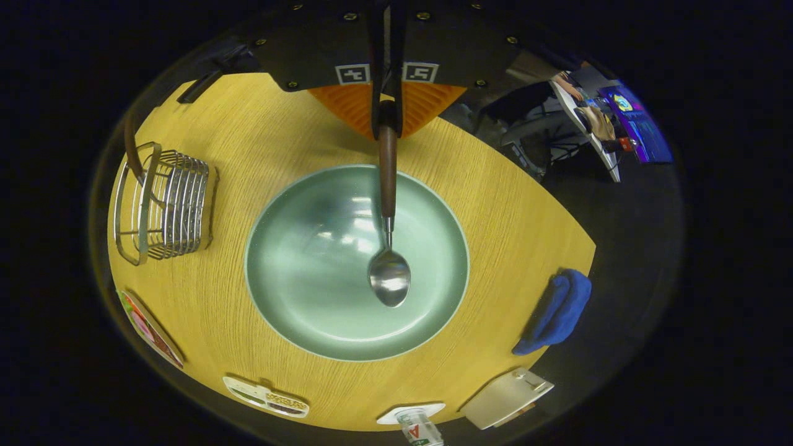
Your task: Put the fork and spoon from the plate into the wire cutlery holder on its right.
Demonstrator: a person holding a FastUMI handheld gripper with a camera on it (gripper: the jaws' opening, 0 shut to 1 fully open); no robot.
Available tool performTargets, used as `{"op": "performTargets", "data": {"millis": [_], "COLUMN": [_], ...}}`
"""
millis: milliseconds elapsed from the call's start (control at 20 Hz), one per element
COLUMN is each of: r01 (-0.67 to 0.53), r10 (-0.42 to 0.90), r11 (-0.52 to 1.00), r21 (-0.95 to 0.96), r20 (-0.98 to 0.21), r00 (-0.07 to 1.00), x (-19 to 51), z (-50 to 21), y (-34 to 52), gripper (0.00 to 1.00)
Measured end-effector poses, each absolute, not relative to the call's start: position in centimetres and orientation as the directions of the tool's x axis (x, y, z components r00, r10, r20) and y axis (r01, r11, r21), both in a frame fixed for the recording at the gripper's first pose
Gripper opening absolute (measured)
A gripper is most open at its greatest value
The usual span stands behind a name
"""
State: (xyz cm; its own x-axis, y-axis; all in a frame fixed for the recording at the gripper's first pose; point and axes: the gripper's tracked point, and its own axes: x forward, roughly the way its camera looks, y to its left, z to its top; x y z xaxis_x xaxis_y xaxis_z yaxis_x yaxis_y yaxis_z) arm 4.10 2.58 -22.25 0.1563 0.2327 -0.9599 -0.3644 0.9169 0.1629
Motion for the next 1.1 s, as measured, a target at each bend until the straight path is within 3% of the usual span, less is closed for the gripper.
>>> {"op": "performTargets", "data": {"millis": [250, 1100], "r01": [-0.420, -0.398], "r10": [0.208, 0.247], "r11": [0.898, 0.903], "r21": [0.132, 0.159], "r20": [-0.968, -0.952], "r00": [0.140, 0.181], "x": [3.2, 3.1], "z": [-19.3, -11.6], "y": [0.7, -5.4], "gripper": [0.05, 0.05]}}
